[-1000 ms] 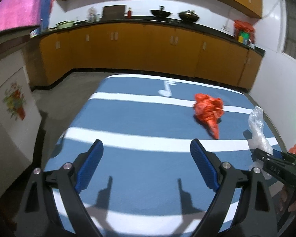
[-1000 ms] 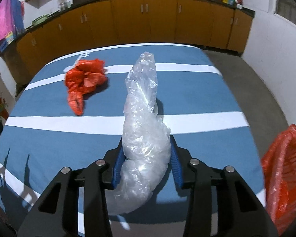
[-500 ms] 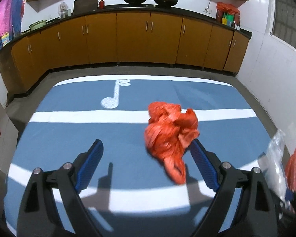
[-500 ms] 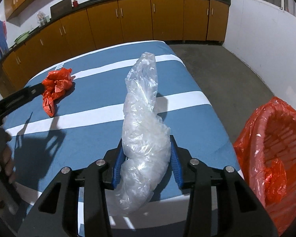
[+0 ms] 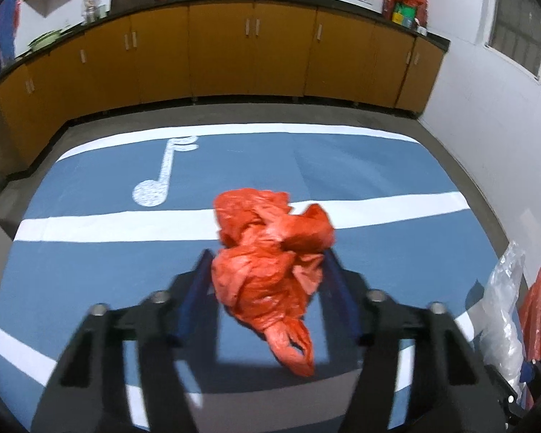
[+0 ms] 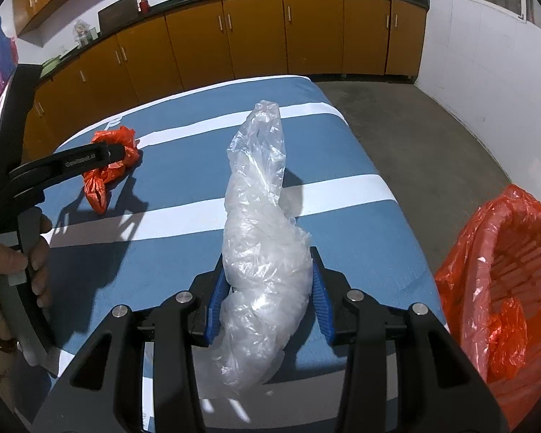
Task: Collect trash
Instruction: 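Grasp the last red bag with the left tool while the right tool holds the clear bag, then carry the red bag and clear bag over the red basket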
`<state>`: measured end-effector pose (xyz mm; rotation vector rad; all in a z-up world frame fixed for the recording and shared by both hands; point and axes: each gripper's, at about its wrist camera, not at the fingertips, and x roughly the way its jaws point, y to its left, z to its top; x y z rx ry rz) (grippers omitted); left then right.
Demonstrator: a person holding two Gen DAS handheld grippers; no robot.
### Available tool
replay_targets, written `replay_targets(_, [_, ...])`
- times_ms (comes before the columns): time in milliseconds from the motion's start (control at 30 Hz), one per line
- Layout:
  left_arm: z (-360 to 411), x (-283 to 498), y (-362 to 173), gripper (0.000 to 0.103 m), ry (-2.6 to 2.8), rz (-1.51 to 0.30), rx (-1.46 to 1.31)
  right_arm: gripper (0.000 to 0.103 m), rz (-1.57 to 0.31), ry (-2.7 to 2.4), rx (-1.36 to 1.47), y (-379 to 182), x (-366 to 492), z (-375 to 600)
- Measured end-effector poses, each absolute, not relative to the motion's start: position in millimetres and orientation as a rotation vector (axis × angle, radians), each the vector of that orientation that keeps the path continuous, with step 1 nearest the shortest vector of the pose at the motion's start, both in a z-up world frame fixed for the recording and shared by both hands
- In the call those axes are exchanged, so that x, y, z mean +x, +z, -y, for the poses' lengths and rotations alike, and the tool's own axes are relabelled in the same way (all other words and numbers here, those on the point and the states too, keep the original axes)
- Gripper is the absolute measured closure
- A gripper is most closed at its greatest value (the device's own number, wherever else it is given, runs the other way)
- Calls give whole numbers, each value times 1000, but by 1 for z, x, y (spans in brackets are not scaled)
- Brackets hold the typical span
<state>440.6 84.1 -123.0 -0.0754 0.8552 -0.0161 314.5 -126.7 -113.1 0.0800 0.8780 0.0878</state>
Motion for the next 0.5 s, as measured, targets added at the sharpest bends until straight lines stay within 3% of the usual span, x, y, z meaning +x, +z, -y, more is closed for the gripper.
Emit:
replay_targets(100, [-81,439,-123,69,-29,-846,-65,61,-876,86,87,-112,312,129])
replay_targets(167, [-80,437,-122,73,-31,-840,-71,61,-866,84,90,-108,309,130])
replay_targets(500, [-77,391,-89,75,-20,-760,-61,61,-778,86,99,-71,288,137])
